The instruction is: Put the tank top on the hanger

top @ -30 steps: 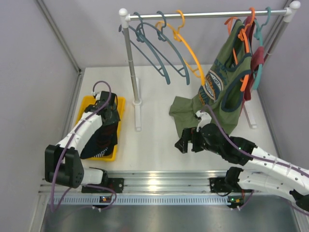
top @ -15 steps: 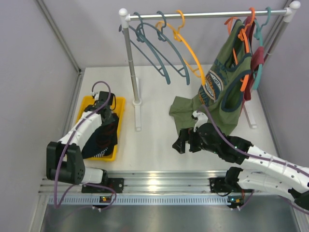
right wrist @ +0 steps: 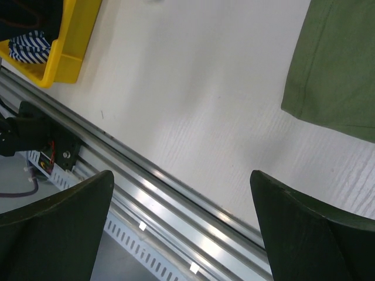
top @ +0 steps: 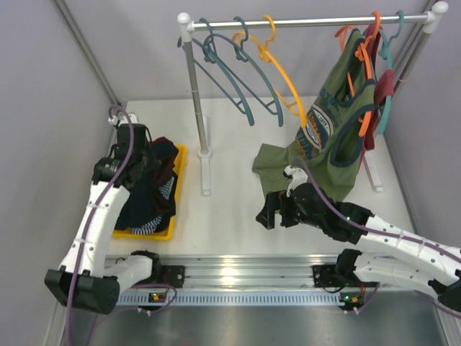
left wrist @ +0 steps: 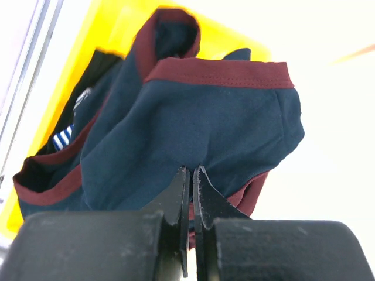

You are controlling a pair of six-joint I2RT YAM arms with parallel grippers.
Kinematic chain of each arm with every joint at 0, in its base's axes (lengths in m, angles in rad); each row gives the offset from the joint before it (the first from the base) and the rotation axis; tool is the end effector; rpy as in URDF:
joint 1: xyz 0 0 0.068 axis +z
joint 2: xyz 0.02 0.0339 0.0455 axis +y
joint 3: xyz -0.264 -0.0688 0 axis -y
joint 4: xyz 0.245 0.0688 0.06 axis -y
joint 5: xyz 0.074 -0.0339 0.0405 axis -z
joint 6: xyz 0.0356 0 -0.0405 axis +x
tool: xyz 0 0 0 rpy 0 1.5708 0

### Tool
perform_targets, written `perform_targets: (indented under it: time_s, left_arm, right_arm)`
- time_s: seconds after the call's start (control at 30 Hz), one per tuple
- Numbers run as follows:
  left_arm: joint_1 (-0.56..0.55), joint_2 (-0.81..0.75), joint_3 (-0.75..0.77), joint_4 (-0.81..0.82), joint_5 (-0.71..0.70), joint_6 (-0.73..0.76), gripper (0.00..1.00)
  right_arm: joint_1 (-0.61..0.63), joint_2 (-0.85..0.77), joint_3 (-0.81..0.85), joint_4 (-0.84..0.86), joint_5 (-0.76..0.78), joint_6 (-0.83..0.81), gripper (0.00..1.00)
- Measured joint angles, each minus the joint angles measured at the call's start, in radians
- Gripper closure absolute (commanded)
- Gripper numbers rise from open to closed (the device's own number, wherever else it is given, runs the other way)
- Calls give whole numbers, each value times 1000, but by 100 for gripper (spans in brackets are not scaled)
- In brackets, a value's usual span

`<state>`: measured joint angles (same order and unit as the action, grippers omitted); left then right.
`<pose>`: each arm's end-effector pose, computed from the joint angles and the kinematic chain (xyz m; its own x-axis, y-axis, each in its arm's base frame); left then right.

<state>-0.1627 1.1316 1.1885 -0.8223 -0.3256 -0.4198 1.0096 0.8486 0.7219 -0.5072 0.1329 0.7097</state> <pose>0.2255 -0.0255 0.3516 -0.5941 -0.2938 -0.7488 -0.3464 0.9336 -0.0915 0.1020 0.1534 0.2754 -0.7489 0.0222 -0.6623 -0.3880 0.7955 0.4655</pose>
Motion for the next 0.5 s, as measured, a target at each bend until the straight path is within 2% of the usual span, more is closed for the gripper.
perform_targets:
  time_s: [0.13,0.27,0.5]
  left_arm:
    - [-10,-70,71,-40,69,-6,100]
    - [-59,-131,80,-71,138,-30,100]
    - [-266,-188,90,-105,191,-90,100]
  right_arm:
    - [0,21,14,5,-2,-1,0]
    - [0,26,34,28,-5,-1,0]
    - [0,27,40,85,-7,-2,0]
